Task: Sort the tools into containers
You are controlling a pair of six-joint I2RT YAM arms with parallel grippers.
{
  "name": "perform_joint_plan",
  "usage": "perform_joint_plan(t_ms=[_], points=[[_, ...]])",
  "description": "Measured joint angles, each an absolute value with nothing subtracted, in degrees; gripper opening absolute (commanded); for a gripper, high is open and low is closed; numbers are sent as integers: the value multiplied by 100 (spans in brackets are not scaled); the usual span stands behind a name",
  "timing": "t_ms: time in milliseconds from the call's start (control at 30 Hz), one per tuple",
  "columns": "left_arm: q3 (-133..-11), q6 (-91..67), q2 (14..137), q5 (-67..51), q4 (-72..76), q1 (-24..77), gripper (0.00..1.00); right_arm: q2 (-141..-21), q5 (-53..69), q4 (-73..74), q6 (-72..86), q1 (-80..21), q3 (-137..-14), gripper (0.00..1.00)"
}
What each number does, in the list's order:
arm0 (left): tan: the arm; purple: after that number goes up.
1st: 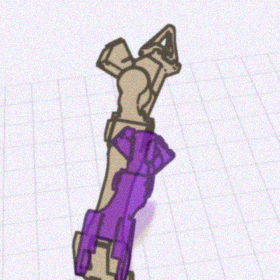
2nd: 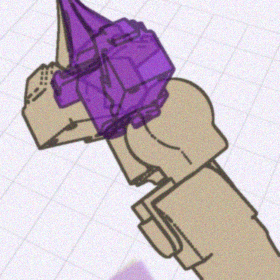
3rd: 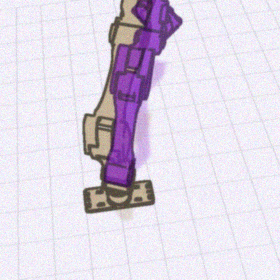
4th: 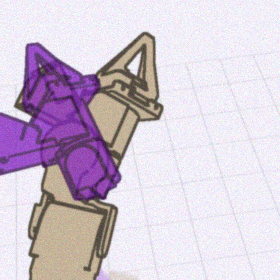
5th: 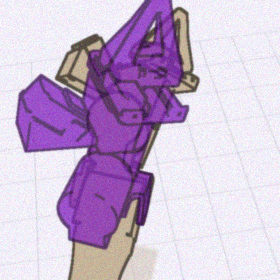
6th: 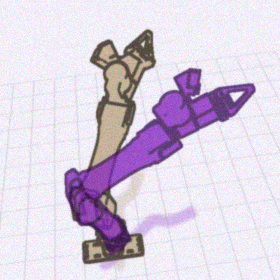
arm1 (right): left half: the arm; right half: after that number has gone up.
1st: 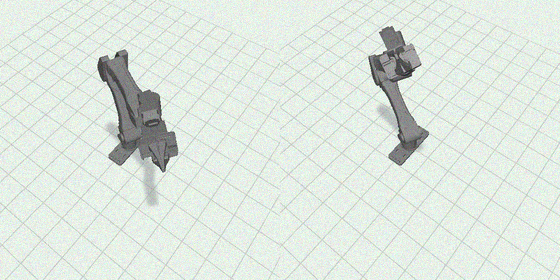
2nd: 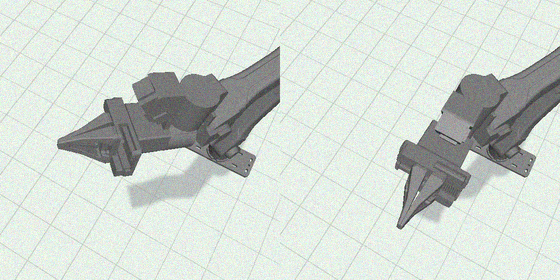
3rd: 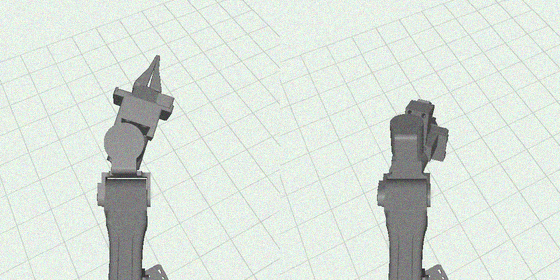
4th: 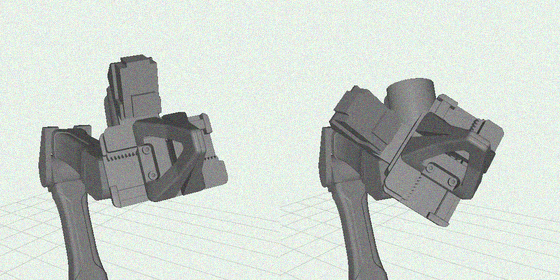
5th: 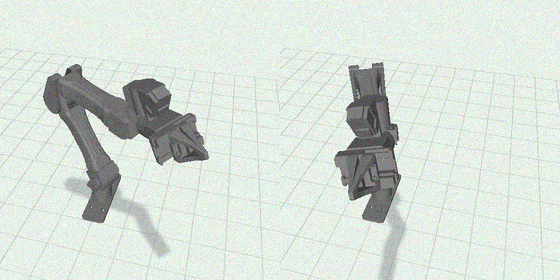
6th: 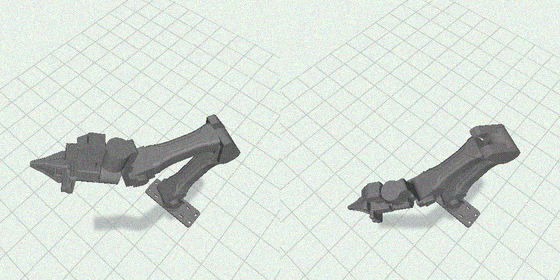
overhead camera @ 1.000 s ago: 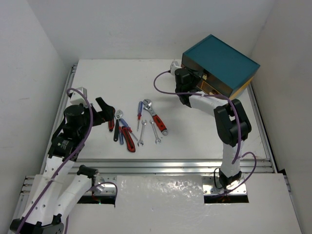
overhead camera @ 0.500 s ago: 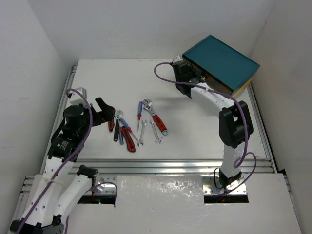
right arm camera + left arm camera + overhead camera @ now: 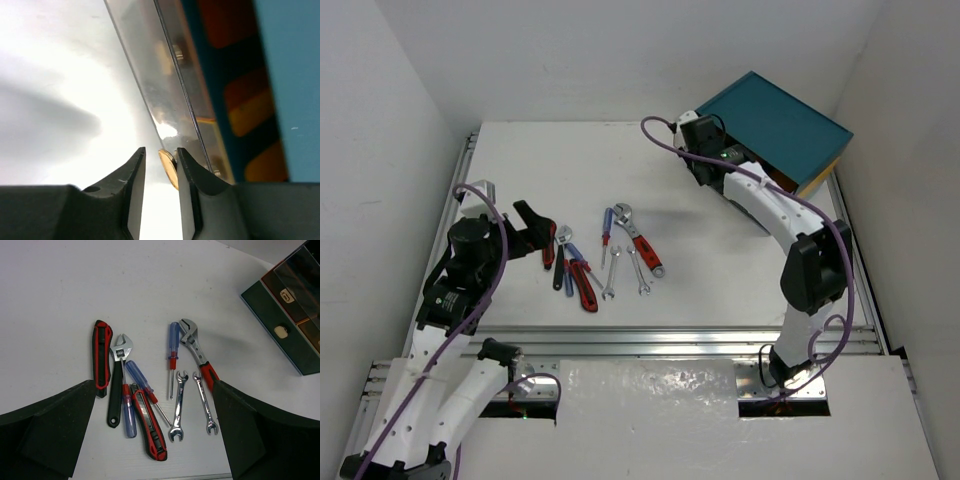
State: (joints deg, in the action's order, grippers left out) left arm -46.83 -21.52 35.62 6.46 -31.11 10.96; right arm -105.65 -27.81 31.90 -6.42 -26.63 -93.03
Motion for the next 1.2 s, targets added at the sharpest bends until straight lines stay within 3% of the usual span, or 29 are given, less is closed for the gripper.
perform_joint_plan(t_ms=[100, 167, 233, 533, 733, 867, 1067, 1200], points=[[-4683, -2152, 3548, 668, -3111, 1098, 100, -10455, -2368, 3354, -390, -2665, -9299, 44], [-4683, -2152, 3546, 683, -3111, 1098, 100, -10405, -2165, 3428, -248, -2674, -9282, 46], [-4683, -2150, 3546, 694, -3111, 1098, 100, -10377, -2027, 3459, -132, -2676, -9279, 62], [-4683, -2158, 3544, 860, -3118, 1098, 100, -10175, -1273, 4036, 607, -2834, -9467, 69], [-4683, -2259, 3522, 1146, -3170, 1098, 100, -9502, -1525, 3767, 1525, -3957, -8851, 70], [-4683, -2287, 3524, 1253, -3221, 1098, 100, -9714, -1959, 3481, 1776, -4716, -8818, 71], [-4683, -2300, 3566, 1269, -3242, 1098, 100, -10359, -2016, 3518, 1776, -4475, -9002, 67], [-4683, -2307, 3573, 1326, -3264, 1098, 100, -11177, -1594, 3693, 1885, -4423, -9887, 56]])
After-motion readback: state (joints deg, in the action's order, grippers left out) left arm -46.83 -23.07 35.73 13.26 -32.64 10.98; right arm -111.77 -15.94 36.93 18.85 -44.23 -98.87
